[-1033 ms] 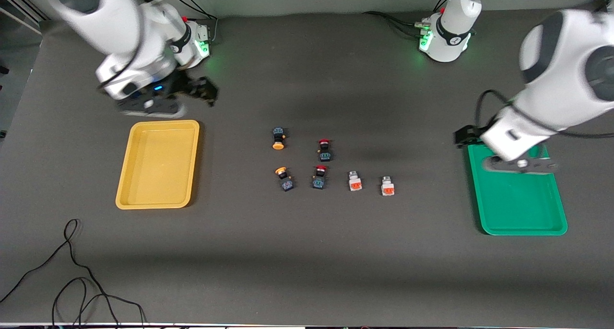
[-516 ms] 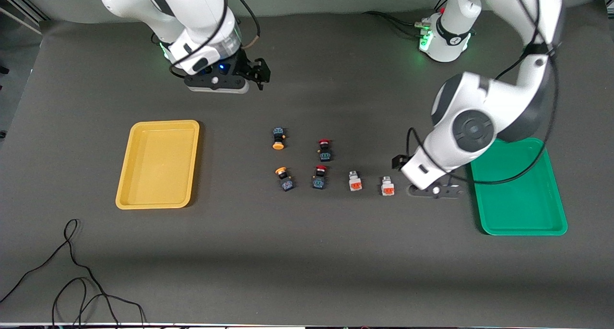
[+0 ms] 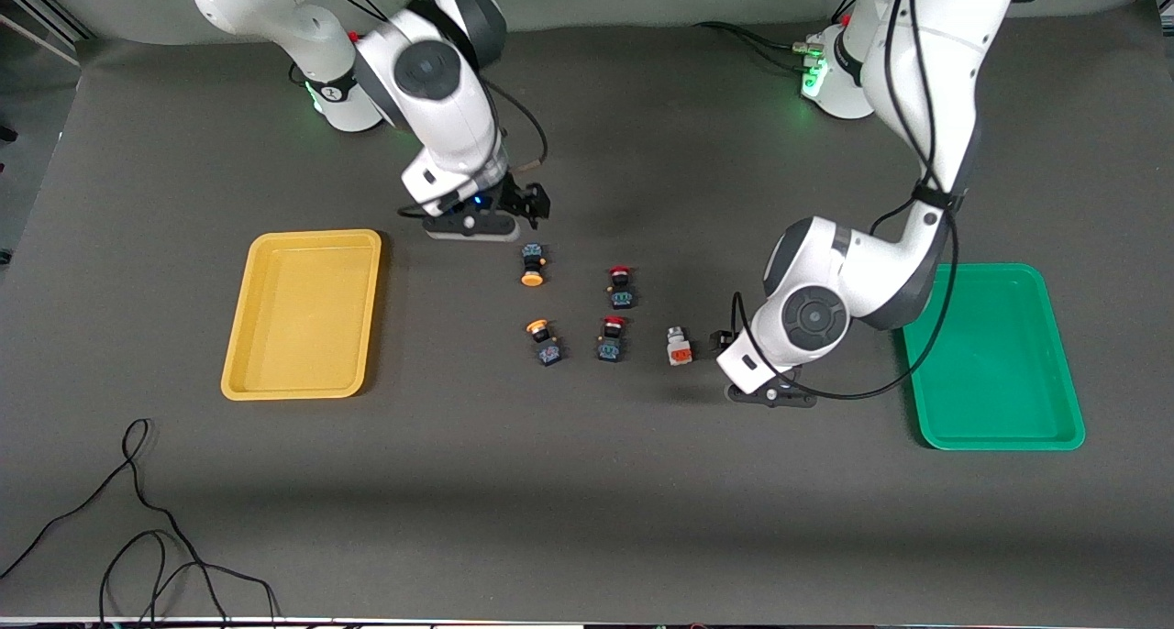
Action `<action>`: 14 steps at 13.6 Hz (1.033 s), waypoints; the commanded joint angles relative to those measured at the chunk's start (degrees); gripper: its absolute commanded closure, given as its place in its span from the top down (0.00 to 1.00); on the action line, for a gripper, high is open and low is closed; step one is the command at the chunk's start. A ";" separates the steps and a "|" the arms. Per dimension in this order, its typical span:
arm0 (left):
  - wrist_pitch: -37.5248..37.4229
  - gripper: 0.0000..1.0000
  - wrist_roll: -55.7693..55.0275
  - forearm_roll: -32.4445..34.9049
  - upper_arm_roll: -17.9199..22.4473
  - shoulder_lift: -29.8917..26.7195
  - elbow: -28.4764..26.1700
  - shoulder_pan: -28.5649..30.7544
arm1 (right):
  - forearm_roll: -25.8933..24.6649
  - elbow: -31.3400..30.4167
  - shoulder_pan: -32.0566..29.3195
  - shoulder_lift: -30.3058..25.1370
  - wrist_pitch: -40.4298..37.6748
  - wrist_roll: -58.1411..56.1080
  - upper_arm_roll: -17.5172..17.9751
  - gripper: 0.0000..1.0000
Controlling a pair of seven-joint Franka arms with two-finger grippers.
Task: Place green and yellow buttons in trays
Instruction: 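Reach the right gripper to a yellow button while the left gripper reaches a white block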
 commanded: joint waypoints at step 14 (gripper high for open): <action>4.20 0.00 -2.22 0.69 0.59 5.90 1.00 -1.02 | -1.87 -2.23 1.85 19.28 21.10 3.14 -0.91 0.80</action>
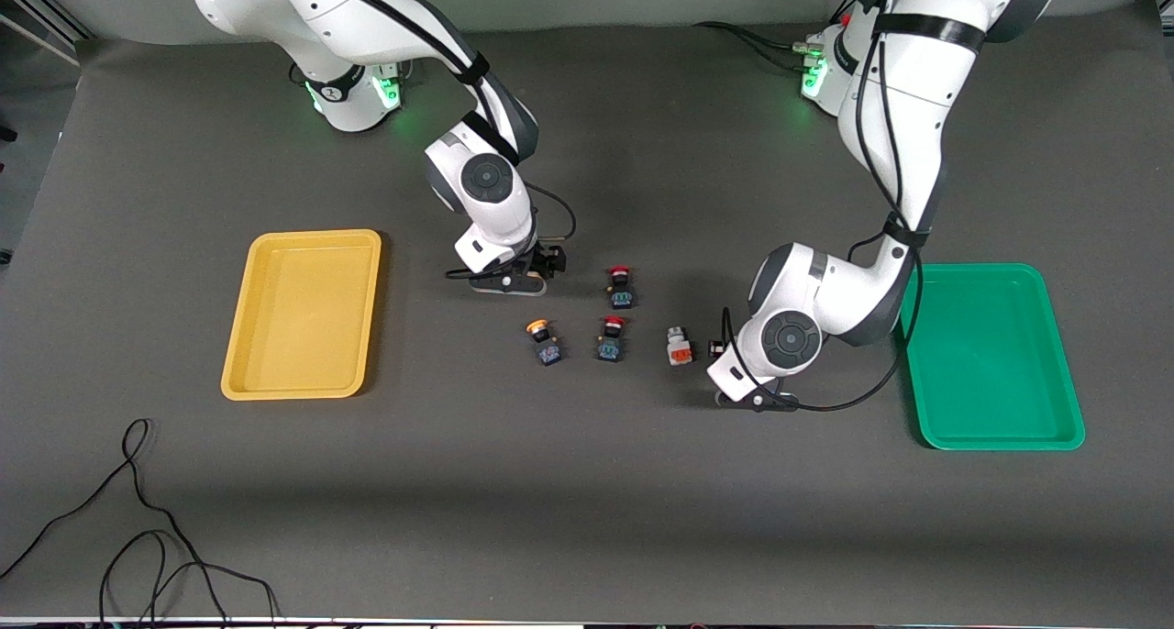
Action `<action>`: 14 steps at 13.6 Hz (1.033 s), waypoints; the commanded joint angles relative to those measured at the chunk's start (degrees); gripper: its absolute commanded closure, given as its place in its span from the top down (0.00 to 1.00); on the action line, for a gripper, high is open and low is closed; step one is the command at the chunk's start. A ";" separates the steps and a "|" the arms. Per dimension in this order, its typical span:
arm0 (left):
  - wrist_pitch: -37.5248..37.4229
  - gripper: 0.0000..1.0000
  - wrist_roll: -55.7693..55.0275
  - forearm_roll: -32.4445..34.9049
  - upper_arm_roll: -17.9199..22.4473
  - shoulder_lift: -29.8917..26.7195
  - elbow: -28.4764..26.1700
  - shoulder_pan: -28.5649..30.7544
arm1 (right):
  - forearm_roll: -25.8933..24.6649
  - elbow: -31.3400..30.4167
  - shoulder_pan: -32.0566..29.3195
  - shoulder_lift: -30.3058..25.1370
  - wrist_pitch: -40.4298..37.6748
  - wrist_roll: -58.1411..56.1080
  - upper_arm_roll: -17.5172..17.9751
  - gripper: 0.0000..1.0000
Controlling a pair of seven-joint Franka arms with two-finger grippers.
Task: Place green and yellow buttons in trays
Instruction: 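Reach the right gripper to a yellow button while the left gripper reaches a white block, then grasp the yellow button with the right gripper while the left gripper grasps the block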
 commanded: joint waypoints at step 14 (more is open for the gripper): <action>-32.21 0.00 4.41 0.94 7.62 -22.64 10.29 1.09 | -0.50 14.31 -0.08 -8.94 -26.99 1.23 -0.96 0.28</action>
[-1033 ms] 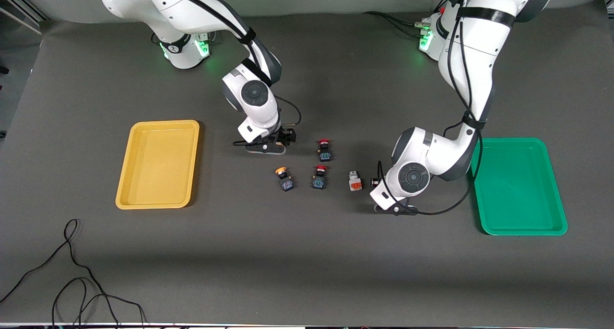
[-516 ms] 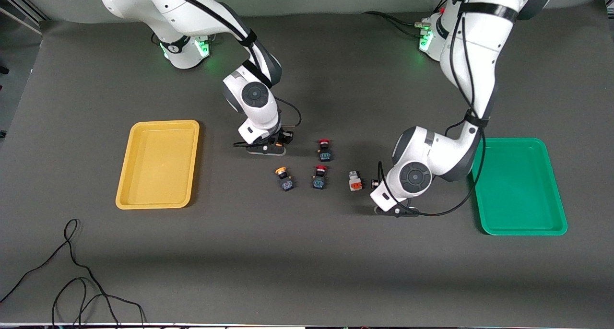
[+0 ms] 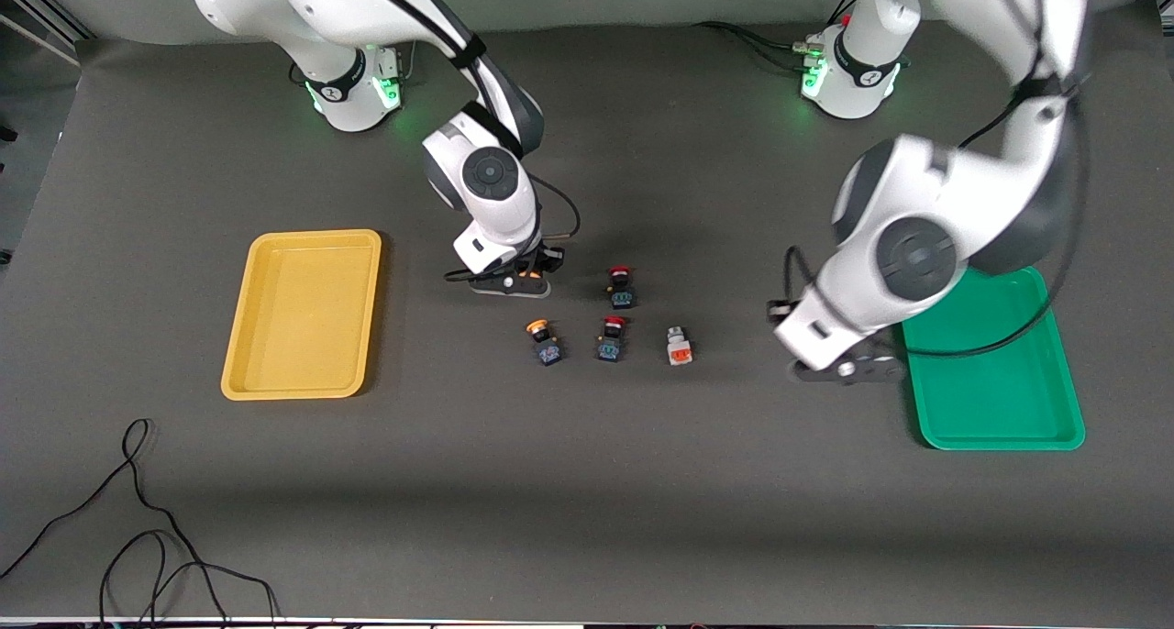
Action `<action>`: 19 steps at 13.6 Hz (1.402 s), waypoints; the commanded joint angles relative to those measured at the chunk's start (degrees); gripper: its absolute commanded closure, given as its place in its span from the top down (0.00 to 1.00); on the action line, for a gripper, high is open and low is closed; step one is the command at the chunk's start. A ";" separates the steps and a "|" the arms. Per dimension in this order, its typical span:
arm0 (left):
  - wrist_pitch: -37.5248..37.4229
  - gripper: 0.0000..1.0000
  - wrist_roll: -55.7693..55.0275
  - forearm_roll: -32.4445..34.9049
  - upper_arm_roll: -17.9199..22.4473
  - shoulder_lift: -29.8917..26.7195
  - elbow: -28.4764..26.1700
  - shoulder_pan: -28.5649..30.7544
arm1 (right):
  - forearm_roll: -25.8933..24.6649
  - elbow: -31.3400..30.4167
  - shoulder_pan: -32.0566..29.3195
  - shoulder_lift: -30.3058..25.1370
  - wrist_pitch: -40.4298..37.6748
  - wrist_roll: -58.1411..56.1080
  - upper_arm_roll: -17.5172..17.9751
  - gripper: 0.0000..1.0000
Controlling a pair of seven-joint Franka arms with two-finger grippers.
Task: Place green and yellow buttons in trays
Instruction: 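Grasp the yellow button with the right gripper while the left gripper grasps the block, then place the yellow button in the yellow tray while the left gripper places the block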
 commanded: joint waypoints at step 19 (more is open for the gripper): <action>19.63 0.00 47.41 0.48 9.29 14.53 -5.58 25.50 | 4.66 -16.07 -2.92 -12.08 2.50 -67.60 -49.01 0.28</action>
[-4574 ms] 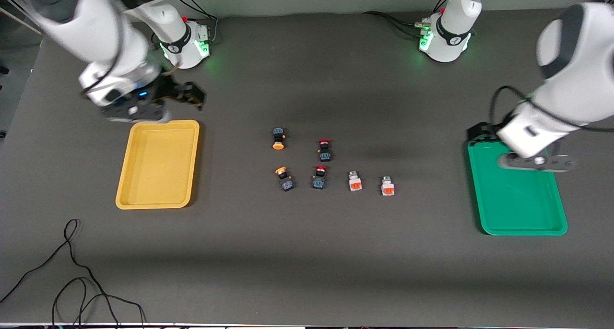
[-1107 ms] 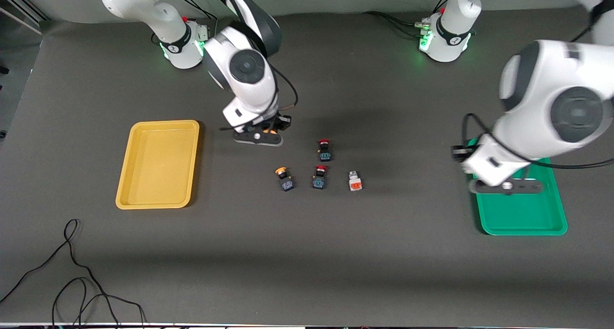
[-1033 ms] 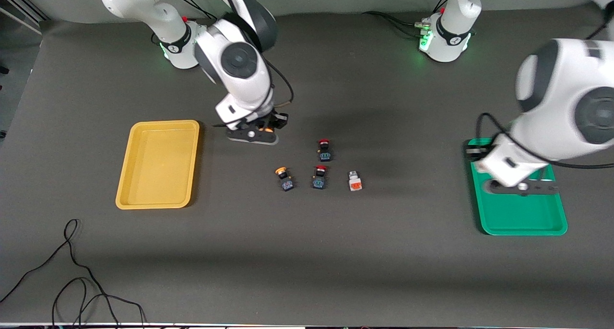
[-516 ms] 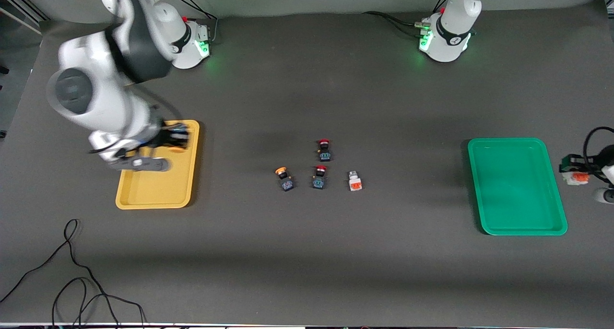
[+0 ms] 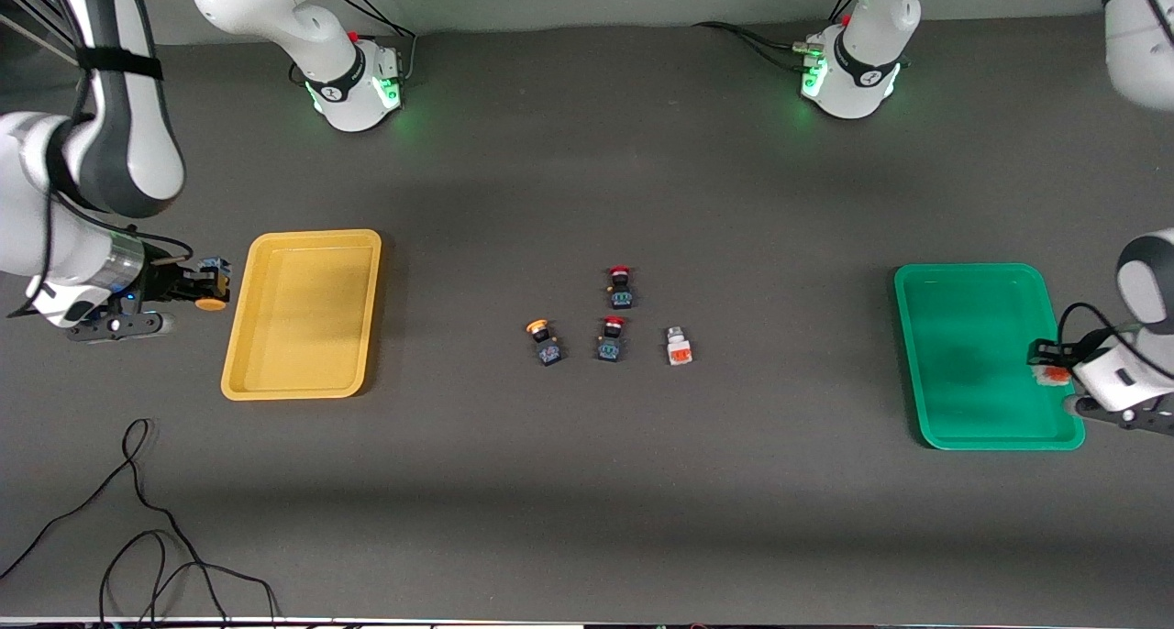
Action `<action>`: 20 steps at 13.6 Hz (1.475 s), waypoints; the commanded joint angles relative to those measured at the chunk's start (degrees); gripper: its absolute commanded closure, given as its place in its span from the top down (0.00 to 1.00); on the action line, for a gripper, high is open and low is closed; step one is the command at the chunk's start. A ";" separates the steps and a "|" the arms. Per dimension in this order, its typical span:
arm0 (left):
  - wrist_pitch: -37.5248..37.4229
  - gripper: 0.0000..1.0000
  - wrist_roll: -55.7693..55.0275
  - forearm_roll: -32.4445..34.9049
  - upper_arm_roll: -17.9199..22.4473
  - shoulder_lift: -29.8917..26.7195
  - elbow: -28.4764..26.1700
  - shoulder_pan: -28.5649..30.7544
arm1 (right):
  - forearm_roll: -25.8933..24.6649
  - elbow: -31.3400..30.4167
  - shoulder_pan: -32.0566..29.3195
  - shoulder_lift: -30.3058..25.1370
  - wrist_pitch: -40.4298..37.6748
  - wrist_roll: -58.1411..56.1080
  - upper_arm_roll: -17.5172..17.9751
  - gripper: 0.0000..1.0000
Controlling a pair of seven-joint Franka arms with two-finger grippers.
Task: Place green and yellow buttons in trays
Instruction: 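Place the yellow button in the yellow tray while the left gripper places the block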
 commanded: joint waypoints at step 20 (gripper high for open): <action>-6.73 0.99 2.00 -0.60 -0.59 -2.34 2.37 2.87 | 14.18 32.78 4.08 22.95 -26.32 -9.43 -7.24 1.00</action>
